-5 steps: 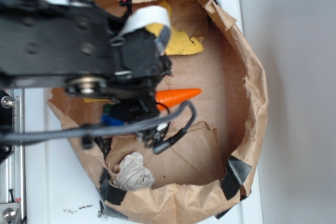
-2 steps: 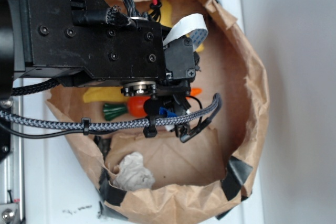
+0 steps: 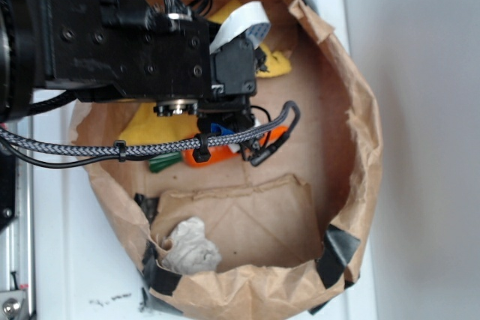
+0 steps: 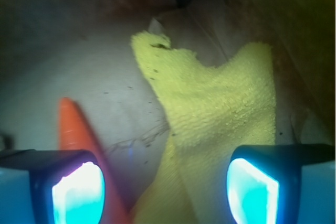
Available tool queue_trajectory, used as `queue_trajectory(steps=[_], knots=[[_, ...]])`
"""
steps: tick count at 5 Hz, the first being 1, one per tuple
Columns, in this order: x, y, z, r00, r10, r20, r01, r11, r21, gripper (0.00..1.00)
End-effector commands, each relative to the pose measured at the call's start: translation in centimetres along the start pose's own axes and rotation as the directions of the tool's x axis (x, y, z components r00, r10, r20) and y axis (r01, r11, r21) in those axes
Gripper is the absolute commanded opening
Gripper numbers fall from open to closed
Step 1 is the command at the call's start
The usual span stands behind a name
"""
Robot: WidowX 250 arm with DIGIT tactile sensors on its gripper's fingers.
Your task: Grab the yellow cloth.
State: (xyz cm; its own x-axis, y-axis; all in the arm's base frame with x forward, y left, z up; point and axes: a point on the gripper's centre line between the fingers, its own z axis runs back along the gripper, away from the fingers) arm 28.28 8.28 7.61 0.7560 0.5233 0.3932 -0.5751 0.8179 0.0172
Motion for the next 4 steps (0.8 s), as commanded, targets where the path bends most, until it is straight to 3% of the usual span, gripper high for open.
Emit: queue_trajectory(steps=[1, 3, 4], knots=[[1.7, 0.4, -1.6, 0.999, 0.032, 0.009, -0.032, 0.999, 0.038, 1.0], [1.1, 1.7, -2.9, 0.998, 0.06, -0.005, -0.059, 0.995, 0.081, 1.0], [0.5, 1.8, -1.9, 0.998, 0.059, 0.012, -0.06, 0.996, 0.066, 0.0]])
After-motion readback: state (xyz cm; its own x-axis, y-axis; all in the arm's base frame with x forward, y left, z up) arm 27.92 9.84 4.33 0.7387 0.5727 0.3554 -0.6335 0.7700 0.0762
